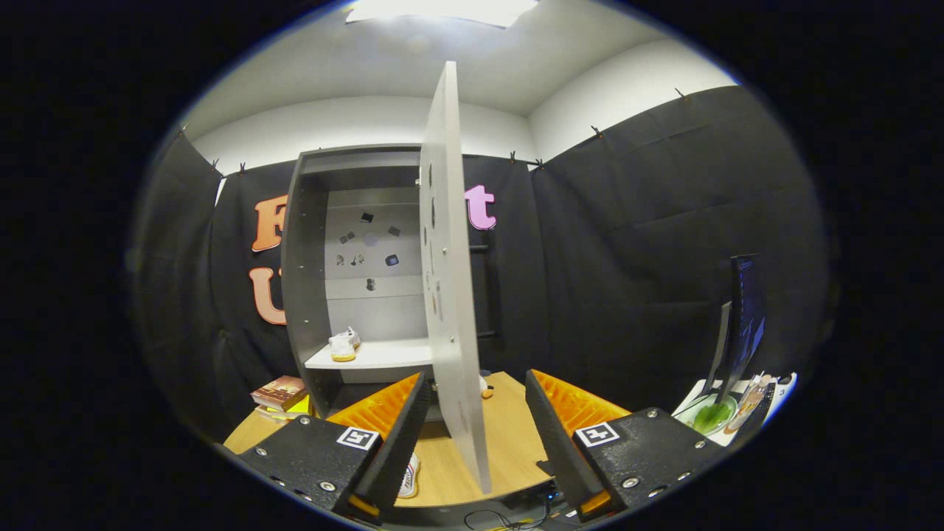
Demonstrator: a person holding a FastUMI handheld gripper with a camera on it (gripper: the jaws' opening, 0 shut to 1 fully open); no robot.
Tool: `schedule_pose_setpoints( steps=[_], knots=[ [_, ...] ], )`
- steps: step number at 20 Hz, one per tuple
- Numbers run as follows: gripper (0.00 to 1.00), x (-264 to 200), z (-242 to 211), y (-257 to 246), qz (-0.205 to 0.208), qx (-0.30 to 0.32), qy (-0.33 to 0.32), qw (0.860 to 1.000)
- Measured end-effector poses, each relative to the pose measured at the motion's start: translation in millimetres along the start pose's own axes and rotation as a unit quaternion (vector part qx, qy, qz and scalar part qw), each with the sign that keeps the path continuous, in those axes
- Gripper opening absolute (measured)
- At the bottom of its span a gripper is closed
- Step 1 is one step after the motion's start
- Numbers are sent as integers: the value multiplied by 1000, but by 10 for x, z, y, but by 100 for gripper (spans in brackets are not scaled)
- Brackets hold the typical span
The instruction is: Open the shoe cabinet door, grab the shoes and put them into the shoe cabinet, then close the shoe cabinet door.
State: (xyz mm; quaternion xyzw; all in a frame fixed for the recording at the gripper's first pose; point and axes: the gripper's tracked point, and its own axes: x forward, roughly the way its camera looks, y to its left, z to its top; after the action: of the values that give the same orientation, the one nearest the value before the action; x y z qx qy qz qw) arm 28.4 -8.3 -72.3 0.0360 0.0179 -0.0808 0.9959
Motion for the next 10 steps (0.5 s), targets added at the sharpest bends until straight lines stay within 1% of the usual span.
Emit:
schedule_pose_setpoints(
  steps=[2,6,10],
  knots=[
    [83,18,-290,212,7,2,11,1000],
    [83,232,-903,710,34,0,36,999],
    [83,529,-1598,1214,66,-28,66,995]
  ],
)
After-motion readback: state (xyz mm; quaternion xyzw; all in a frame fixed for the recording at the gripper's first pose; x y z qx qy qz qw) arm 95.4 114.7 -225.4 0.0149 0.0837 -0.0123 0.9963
